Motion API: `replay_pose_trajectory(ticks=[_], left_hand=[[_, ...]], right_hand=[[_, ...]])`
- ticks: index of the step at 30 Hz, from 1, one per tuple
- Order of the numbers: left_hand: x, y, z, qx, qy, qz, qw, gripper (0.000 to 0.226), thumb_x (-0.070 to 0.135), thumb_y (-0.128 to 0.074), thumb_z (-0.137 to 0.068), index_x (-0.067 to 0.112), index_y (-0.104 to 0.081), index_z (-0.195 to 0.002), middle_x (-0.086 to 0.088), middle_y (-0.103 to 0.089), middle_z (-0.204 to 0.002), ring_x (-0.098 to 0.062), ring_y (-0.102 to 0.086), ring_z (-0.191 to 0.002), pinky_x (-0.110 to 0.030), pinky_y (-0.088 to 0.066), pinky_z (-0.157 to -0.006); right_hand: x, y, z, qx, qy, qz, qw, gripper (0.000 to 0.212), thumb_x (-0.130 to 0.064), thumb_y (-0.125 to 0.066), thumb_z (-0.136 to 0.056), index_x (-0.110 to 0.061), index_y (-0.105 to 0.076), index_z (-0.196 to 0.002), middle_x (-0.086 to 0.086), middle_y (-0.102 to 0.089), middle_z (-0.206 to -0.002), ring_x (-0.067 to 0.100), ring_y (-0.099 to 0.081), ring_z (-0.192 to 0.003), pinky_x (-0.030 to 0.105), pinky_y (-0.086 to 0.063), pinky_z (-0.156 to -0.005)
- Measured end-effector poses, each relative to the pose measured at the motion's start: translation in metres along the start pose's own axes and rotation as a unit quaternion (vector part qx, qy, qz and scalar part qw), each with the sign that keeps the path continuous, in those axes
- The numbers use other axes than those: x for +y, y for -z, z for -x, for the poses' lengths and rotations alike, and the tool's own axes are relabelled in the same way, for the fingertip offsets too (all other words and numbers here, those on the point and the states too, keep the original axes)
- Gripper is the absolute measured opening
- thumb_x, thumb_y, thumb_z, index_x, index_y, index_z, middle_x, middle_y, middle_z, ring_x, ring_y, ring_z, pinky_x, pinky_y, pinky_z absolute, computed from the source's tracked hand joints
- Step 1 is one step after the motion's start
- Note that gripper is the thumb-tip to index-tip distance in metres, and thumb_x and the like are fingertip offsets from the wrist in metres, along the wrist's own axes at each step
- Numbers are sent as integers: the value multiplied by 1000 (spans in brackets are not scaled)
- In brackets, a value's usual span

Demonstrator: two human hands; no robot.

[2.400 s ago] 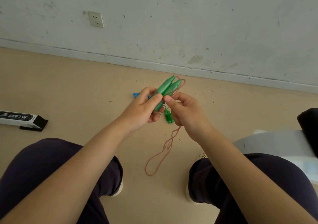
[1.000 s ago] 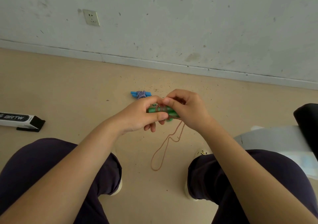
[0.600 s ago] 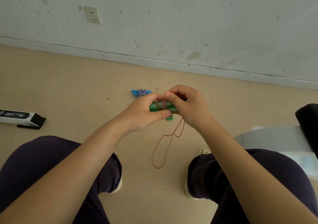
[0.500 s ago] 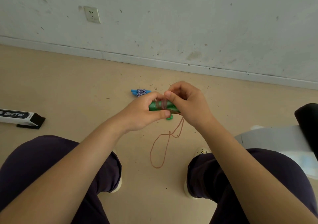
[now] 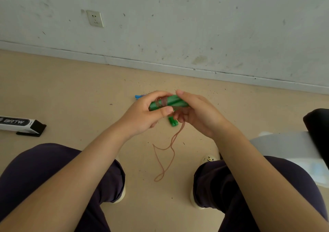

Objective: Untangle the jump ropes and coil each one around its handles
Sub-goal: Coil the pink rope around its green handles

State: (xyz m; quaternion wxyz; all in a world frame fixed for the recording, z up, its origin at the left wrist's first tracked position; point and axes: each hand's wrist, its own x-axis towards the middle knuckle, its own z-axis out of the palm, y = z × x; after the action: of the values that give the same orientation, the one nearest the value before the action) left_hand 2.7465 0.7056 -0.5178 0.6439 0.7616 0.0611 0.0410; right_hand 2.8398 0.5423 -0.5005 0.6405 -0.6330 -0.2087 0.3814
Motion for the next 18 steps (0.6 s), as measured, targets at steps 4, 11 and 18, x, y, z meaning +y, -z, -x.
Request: replay_pose_trajectory(ticks=[4, 11, 18], left_hand=[[-1, -1, -4, 77, 24, 46, 996, 25, 19, -65, -96, 15, -58, -120, 10, -58, -64, -11, -44, -46, -22, -36, -44], [-4, 14, -7, 167, 21, 47, 985, 18, 28, -64, -96, 30, -58, -113, -4, -72, -91, -14, -55, -49, -31, -45, -51], [-7, 12, -9, 212, 39, 27, 976, 21, 25, -70, -92, 20, -64, -111, -8, -73, -87, -16, -48, -40, -25, -36, -42]], right_hand=[[7, -11, -4, -26, 19, 38, 999, 39, -44, -67, -86, -14, -64, -112, 9, -55, -88, 13, -47, -63, 24, -37, -57], [16, -17, -3, 26, -3, 184, 982, 13, -19, -55, -99, -13, -66, -96, -14, -42, -52, 6, -35, -47, 16, -32, -46], [10, -24, 0, 32, 72, 267, 961, 17, -18, -57, -98, -13, -63, -82, -7, -47, -56, 8, -36, -50, 19, -32, -51]])
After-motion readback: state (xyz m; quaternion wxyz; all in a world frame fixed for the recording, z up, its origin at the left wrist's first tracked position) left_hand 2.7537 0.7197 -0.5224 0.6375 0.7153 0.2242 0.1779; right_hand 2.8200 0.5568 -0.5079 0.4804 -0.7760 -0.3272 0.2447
